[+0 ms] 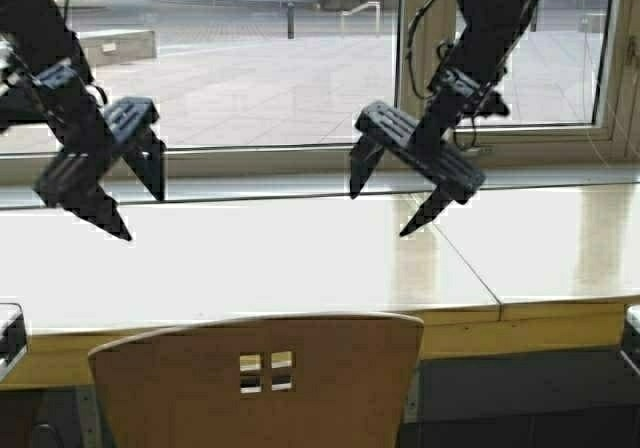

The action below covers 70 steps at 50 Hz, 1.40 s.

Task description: Push the chairs under the table

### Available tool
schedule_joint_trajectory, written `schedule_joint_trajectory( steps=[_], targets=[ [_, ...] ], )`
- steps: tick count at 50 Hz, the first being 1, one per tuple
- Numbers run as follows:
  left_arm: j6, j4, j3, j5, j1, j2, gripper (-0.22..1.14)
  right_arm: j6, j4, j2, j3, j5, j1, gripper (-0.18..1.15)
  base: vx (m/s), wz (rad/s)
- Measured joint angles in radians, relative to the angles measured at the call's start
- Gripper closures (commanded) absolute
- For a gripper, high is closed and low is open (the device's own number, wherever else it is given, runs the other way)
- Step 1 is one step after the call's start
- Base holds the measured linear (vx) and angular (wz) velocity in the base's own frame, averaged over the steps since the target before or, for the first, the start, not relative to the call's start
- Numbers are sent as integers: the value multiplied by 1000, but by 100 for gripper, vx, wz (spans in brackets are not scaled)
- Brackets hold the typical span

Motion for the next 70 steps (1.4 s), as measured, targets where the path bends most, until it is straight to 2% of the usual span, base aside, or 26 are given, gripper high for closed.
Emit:
schedule_joint_trajectory(
  steps=[12,23,29,55,70],
  targets=[
    [204,175,147,160,218,-399,-2,-2,-245,-330,202,-31,-41,-7,-5,16],
    [281,295,175,242,242,-588,-2,0,-511,-531,270,-31,-117,-7,-3,28],
    [285,327,183,230,244,-607,-2,6,-606,-563,302,-37,-146,-7,-2,50],
    [298,339,152,222,250,-520,-2,12,-626,-565,314,-43,-141,-7,-11,56],
    [342,339,167,146,249,-669,-2,6,-698,-686,351,-107,-143,-7,-24,25]
  ],
)
